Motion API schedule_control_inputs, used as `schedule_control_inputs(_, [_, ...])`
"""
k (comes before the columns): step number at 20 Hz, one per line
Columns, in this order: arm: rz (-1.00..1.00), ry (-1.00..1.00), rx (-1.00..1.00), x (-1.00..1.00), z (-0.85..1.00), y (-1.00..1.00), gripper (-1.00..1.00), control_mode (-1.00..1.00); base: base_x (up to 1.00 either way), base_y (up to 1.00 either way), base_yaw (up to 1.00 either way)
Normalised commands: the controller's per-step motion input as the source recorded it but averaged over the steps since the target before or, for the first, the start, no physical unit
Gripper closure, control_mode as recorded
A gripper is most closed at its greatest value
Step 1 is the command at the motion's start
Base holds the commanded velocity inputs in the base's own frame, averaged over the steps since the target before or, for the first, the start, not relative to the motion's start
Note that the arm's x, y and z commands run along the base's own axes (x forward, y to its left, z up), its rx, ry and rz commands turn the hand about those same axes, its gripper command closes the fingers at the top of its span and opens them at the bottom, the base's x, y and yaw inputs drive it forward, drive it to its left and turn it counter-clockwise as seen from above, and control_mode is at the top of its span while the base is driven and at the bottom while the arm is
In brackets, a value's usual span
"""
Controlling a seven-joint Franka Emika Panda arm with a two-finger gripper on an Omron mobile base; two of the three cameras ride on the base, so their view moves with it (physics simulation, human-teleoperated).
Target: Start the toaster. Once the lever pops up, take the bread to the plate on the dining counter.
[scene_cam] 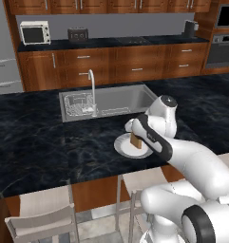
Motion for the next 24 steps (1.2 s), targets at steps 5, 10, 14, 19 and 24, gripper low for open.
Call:
schedule_control_inputs(5, [0.00, 0.00, 0.00, 0.03, -0.04, 0.01, 1.00, -1.00, 0.00, 0.00, 0.00])
schedule_control_inputs(10, [0.00, 0.00, 0.02, 0.03, -0.05, 0.00, 1.00, -1.00, 0.00, 0.00, 0.00])
schedule_control_inputs(14, [0.00, 0.00, 0.06, 0.03, -0.11, 0.00, 1.00, -1.00, 0.00, 0.00, 0.00])
schedule_control_inputs(19, [0.00, -0.01, 0.01, 0.07, -0.22, 0.00, 1.00, -1.00, 0.00, 0.00, 0.00])
schedule_control_inputs(24, [0.00, -0.04, 0.00, 0.20, -0.23, 0.00, 1.00, -1.00, 0.00, 0.00, 0.00])
